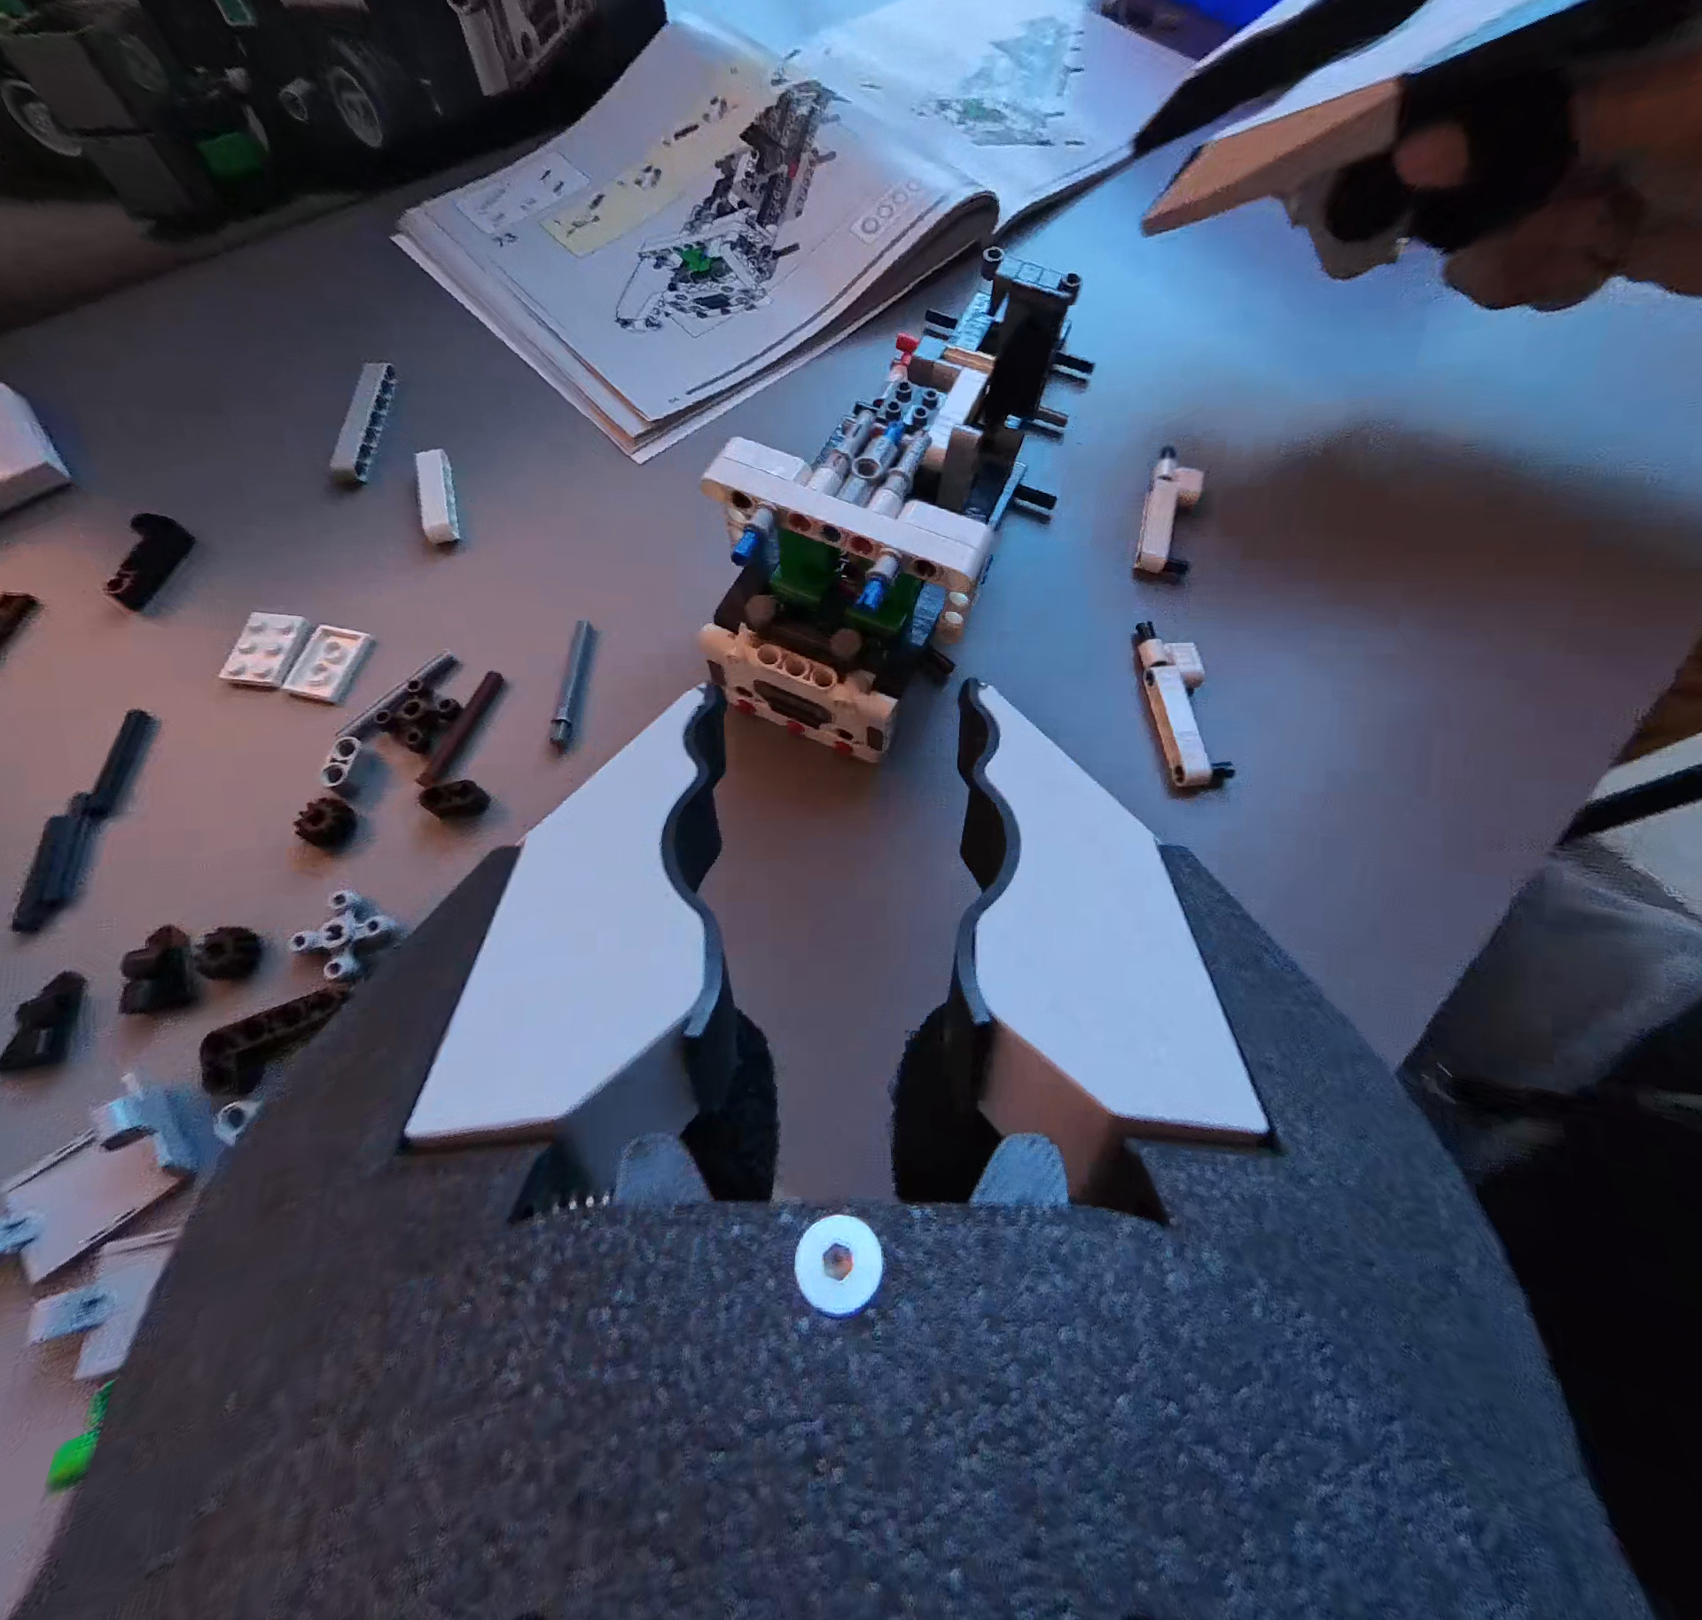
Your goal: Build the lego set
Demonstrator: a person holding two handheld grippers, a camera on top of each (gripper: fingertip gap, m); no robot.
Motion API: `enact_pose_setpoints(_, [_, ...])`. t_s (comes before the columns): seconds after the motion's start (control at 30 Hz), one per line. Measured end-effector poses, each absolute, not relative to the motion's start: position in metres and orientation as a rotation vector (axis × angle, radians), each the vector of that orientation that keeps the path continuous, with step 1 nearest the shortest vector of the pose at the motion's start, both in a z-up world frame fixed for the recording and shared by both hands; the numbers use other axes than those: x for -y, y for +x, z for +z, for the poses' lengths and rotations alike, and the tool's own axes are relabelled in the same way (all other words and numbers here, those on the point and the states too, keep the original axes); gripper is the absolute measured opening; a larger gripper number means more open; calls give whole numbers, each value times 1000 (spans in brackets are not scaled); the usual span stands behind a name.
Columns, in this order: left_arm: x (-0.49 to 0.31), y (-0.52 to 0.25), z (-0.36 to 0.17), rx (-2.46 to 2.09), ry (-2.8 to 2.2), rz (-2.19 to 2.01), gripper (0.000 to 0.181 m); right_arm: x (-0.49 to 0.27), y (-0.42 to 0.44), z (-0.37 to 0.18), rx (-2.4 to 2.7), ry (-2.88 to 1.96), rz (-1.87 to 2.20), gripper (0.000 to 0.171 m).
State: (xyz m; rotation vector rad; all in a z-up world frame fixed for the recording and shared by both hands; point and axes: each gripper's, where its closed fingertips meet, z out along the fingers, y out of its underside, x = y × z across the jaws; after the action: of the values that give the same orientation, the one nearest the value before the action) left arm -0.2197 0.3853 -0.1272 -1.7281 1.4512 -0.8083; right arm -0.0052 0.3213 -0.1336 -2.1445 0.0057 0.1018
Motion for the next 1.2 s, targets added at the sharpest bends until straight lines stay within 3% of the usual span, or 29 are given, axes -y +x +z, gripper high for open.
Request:
enact_pose_setpoints(0.67, [-342,-203,-122,-1496,-1825,-1061,46,-331,-3,-133,-64,-2115,145,53])
enact_pose_setpoints(0.87, [-312,-202,-140,-1624,-1810,-1026,28,-306,-36,-139,-21,-2120,215,52])
enact_pose_setpoints(1.07, [-290,-190,-160,-1636,-1852,-985,38,-270,-73,-141,0,-2113,296,51])
enact_pose_setpoints(1.2, [-282,-179,-169,-1712,-1826,-889,32,-250,-88,-139,42,-2118,304,49])
